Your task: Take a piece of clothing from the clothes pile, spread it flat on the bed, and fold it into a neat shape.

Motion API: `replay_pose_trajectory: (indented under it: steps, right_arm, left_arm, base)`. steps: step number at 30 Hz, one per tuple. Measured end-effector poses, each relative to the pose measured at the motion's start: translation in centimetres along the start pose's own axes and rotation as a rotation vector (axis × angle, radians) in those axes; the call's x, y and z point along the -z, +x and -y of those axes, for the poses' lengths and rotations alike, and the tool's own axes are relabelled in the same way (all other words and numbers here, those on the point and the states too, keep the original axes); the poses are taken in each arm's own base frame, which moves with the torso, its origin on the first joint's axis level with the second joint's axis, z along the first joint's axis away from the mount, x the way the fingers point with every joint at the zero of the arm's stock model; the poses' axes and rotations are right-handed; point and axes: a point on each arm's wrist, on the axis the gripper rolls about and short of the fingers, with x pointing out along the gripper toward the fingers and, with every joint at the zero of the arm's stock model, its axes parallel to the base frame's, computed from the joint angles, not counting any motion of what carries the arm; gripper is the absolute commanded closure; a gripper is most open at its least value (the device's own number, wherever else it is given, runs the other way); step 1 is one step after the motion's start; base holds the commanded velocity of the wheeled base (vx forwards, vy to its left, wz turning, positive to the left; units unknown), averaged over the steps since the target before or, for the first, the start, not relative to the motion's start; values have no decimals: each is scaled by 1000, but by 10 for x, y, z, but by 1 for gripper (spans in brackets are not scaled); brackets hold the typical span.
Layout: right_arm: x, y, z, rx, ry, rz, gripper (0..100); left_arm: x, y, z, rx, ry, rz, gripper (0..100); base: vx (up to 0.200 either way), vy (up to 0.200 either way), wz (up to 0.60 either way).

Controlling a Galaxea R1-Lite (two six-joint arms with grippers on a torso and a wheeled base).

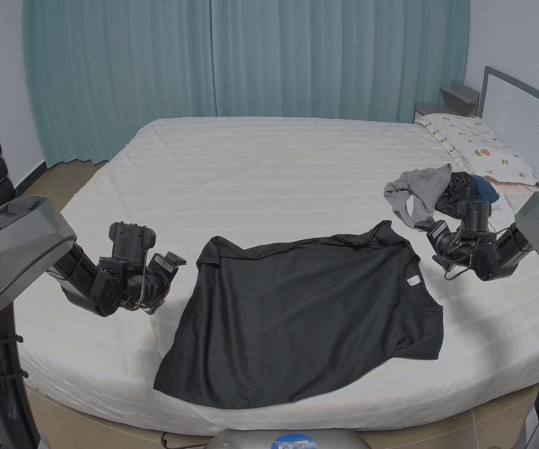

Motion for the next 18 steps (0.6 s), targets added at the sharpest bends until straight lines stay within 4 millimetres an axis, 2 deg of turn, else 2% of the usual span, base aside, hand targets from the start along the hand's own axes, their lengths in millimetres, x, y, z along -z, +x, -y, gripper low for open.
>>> replay_pose_trajectory:
  steps: [4, 13, 18]
  right_arm:
    - [6, -11, 0, -20, 17, -3, 0]
    - [11, -20, 3, -16, 44, -30, 0]
    - [11, -21, 4, -14, 55, -34, 0]
  left_arm:
    - [1, -1, 1, 2, -10, 0, 0]
    - [7, -2, 4, 8, -17, -7, 0]
    - [2, -2, 4, 9, -27, 7, 0]
  base:
    - [0, -200, 0]
    - [0, 0, 0]
    - [200, 0, 0]
